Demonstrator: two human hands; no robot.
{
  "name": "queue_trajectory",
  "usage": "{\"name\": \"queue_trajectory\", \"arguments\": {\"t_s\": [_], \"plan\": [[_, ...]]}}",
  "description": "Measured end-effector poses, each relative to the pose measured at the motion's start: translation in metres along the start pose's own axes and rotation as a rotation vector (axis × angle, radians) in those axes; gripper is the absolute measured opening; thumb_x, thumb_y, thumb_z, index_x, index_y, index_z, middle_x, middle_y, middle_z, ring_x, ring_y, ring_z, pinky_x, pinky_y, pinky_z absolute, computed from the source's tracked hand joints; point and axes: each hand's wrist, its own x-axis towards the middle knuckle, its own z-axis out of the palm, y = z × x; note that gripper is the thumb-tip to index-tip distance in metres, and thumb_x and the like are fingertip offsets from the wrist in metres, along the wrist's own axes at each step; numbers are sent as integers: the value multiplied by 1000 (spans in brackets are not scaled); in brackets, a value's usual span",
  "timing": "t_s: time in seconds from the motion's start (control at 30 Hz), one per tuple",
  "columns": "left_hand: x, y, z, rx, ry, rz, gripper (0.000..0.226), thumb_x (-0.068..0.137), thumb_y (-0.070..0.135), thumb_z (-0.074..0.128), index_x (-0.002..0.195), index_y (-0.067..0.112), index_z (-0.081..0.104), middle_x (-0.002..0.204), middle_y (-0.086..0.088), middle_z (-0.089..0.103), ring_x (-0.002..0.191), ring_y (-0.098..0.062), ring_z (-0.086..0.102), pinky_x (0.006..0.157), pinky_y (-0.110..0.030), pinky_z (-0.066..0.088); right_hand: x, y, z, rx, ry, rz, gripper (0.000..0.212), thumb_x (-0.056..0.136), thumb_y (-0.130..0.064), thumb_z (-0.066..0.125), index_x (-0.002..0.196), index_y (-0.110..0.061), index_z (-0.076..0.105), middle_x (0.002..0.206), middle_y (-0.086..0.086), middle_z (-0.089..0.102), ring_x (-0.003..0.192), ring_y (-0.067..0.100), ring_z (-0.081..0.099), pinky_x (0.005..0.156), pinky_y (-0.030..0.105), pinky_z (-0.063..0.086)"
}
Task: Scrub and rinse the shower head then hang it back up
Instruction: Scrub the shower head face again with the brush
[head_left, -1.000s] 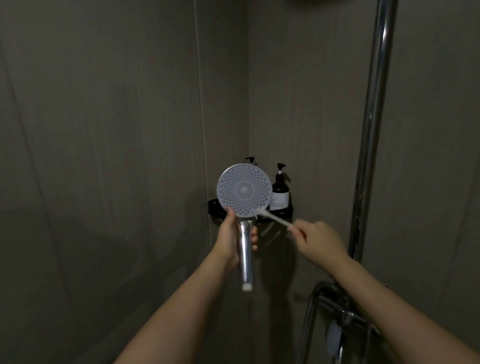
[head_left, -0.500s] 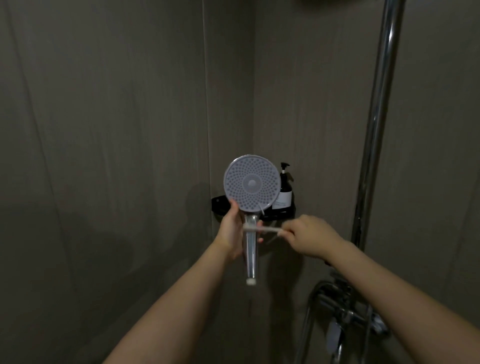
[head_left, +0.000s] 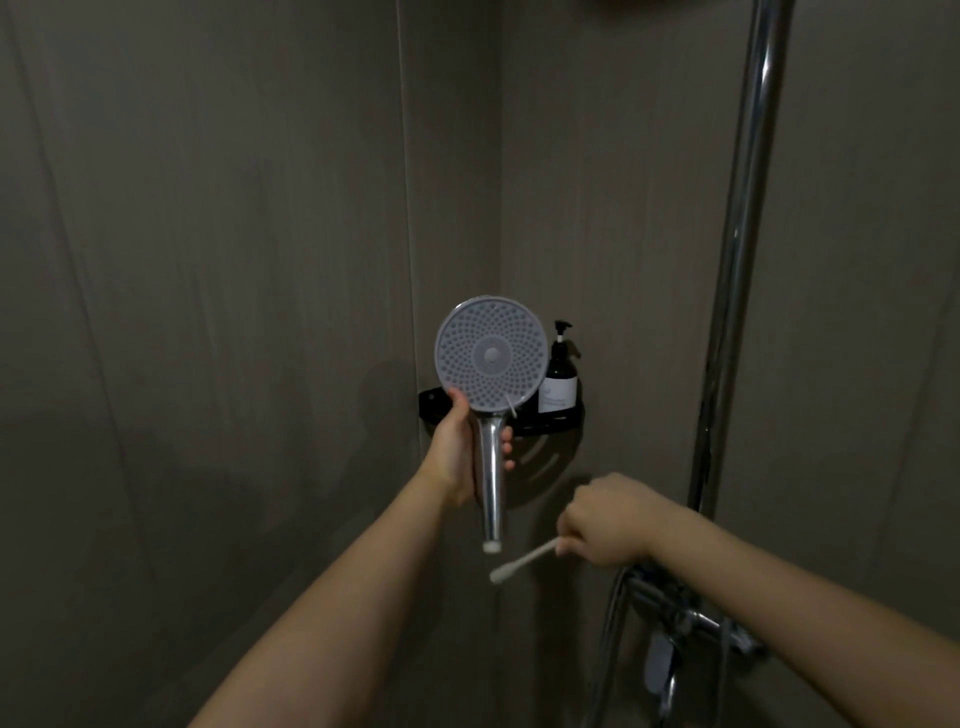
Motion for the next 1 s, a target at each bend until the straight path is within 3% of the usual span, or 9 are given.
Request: {"name": "queue_trajectory", "arguments": {"t_s": [0.17,0.33,0.43,0.5,0.67,0.8,0.93,1.0], "plan": [[2,-10,-5,-4,105,-7,67,89,68,18,99,15,58,62,-1,52,55,-12,48,54,-25,44,3,-3,6,14,161,-26,38,92,-49,35,99,-24,62,93,10,68,87,32,63,67,34,42],[3,-7,-16,-28,192,12,64,90,66,20,93,15,58,56,-1,54,51,-12,48,53,-25,40,-15,19,6,-50,112,134,38,93,-47,33,103,-23,61,95,7,67,87,27,63,63,32,36],[5,-9,-13,-52,211,11,65,90,66,20,89,13,57,56,-1,53,52,-13,46,53,-26,39,-8,4,12,-82,225,-13,37,93,-48,32,96,-23,59,87,8,68,79,30,64,59,31,32],[5,-13,-10,-60,219,0,65,90,66,21,89,12,57,57,-2,52,53,-14,46,53,-26,39,0,-9,13,-93,198,-48,36,93,-47,34,98,-22,60,88,10,69,81,32,65,59,31,32],[6,-8,-16,-19,227,-11,62,91,65,18,93,16,56,53,-1,53,46,-11,49,52,-25,40,-16,20,12,-92,159,172,37,94,-47,33,102,-22,59,97,10,67,89,31,64,64,32,37],[6,-16,-16,-37,241,-30,63,90,66,21,94,14,57,54,-1,55,45,-11,51,50,-24,42,-2,-3,22,-84,156,-60,38,92,-49,32,97,-24,59,88,10,68,81,32,65,59,32,34],[6,-16,-20,-39,251,-52,66,89,67,21,91,11,56,55,-2,54,43,-10,52,47,-23,43,-11,16,22,-101,106,156,39,94,-47,32,105,-21,60,98,9,67,90,30,63,66,33,40],[6,-14,-21,-53,257,-39,65,90,66,19,89,12,56,53,-1,54,43,-10,50,48,-24,42,-15,14,24,-73,117,129,39,94,-48,31,103,-22,59,95,8,67,87,30,64,65,33,40]]}}
